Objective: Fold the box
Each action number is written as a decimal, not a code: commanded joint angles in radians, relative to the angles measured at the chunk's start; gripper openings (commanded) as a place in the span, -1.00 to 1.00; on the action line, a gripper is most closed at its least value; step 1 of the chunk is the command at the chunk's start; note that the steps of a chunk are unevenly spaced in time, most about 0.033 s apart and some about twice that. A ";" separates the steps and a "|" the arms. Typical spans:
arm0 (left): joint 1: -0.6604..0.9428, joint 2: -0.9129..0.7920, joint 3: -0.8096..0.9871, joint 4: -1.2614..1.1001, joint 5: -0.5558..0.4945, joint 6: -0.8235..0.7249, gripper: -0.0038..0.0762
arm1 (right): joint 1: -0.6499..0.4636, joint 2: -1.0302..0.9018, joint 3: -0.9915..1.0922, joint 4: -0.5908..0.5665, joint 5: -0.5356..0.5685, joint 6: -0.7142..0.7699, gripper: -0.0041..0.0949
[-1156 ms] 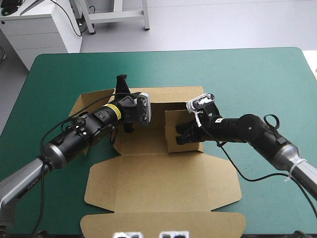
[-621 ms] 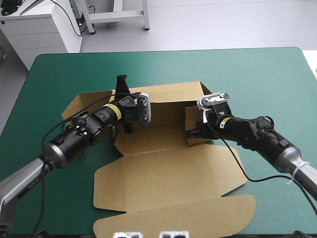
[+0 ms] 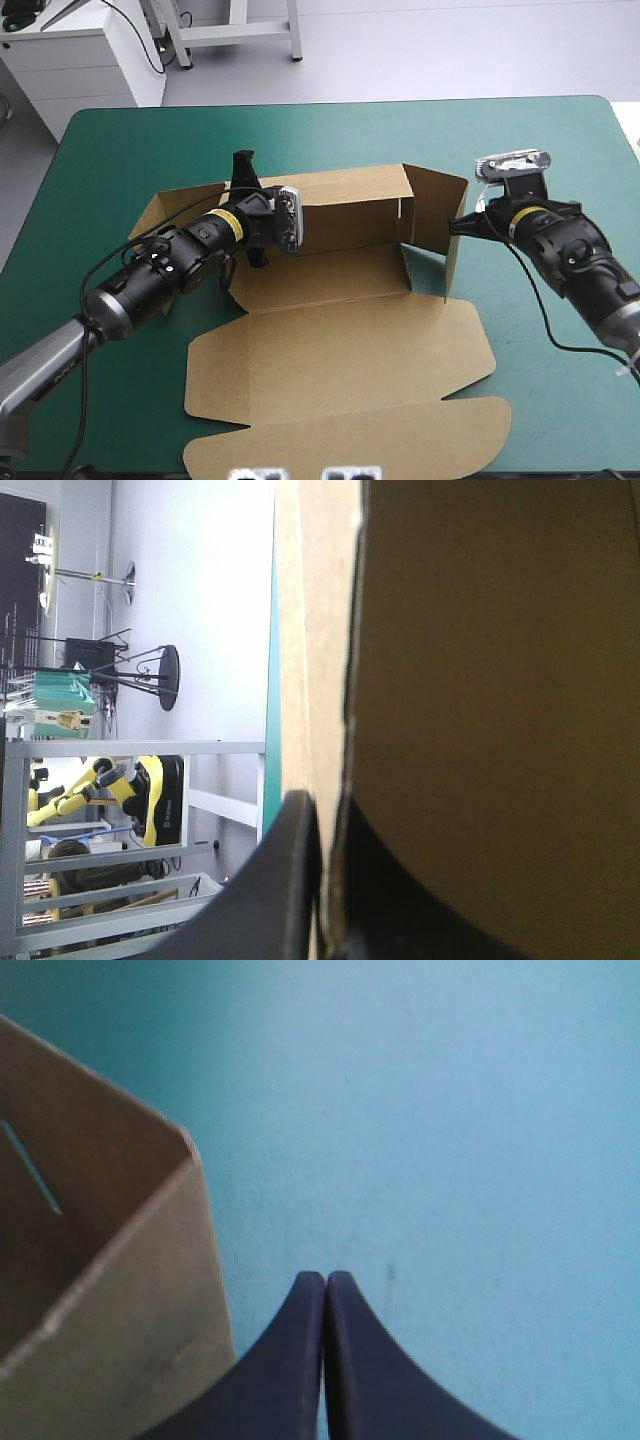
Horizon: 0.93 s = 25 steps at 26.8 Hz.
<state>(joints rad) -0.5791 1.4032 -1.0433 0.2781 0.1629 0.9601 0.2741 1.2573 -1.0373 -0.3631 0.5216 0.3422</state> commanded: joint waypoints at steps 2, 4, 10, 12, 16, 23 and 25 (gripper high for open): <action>-0.006 -0.028 -0.020 -0.017 -0.099 -0.016 -0.92 | -0.007 -0.036 -0.159 0.117 -0.043 -0.151 -0.96; -0.018 -0.028 -0.020 -0.017 -0.129 -0.016 -0.92 | -0.009 -0.025 -0.239 0.191 -0.020 -0.237 -0.96; -0.062 -0.028 -0.016 -0.017 -0.146 0.009 -0.92 | -0.009 0.068 -0.499 0.257 0.168 -0.370 -0.96; -0.062 -0.028 -0.012 -0.017 -0.149 0.009 -0.92 | -0.011 0.123 -0.573 0.270 0.248 -0.393 -0.96; -0.062 -0.028 -0.002 -0.017 -0.149 0.009 -0.92 | -0.048 0.252 -0.714 0.390 0.414 -0.435 -0.96; -0.062 -0.026 0.003 -0.017 -0.136 0.009 -0.92 | -0.117 0.371 -0.772 0.517 0.533 -0.426 -0.96; -0.062 -0.026 0.003 -0.017 -0.136 0.012 -0.92 | -0.133 0.417 -0.772 0.523 0.604 -0.416 -0.96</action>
<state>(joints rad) -0.6318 1.4073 -1.0195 0.2774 0.0705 0.9806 0.1572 1.6902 -1.7756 0.1372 1.1132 -0.0747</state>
